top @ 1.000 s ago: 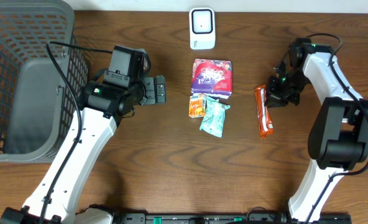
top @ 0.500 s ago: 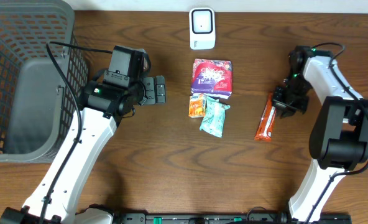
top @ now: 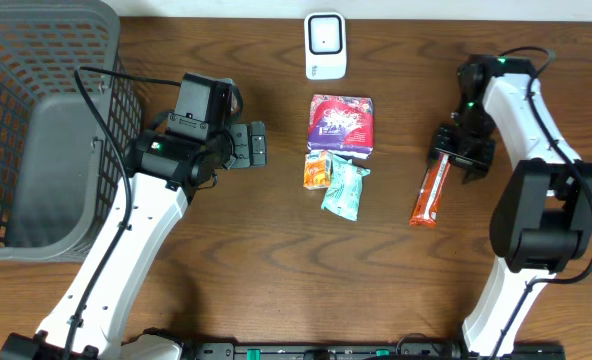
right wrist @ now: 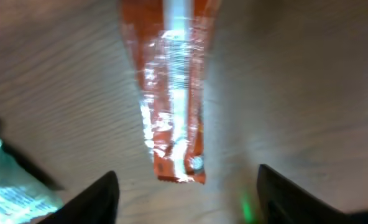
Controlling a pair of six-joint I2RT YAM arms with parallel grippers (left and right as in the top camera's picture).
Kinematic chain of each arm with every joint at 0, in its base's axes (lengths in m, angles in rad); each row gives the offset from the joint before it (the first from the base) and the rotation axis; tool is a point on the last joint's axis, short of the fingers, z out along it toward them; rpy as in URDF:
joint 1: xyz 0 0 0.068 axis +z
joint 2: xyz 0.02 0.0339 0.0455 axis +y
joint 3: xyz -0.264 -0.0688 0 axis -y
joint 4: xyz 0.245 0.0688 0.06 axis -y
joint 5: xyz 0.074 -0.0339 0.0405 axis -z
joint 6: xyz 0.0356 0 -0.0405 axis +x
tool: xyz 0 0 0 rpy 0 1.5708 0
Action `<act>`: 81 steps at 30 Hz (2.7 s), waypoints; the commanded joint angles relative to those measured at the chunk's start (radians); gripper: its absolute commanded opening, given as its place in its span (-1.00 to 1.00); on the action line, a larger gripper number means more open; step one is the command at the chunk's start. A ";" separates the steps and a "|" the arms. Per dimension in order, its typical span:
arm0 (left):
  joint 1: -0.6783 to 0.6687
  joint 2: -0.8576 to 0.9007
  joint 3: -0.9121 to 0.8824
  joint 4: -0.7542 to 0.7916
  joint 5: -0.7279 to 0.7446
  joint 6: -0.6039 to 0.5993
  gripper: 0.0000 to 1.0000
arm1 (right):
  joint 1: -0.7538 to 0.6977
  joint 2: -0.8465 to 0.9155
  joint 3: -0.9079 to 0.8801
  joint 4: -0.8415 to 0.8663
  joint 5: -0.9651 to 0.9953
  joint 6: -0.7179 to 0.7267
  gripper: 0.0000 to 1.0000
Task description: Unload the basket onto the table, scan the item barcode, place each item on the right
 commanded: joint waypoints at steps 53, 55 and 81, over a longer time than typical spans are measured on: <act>0.003 0.005 0.013 -0.005 -0.013 0.009 0.96 | 0.333 -0.018 -0.168 0.271 0.444 0.259 0.87; 0.003 0.005 0.013 -0.005 -0.013 0.009 0.96 | 0.332 -0.018 -0.190 0.270 0.476 0.259 0.84; 0.003 0.005 0.013 -0.005 -0.013 0.009 0.96 | 0.256 -0.018 -0.383 0.451 0.297 0.175 -0.81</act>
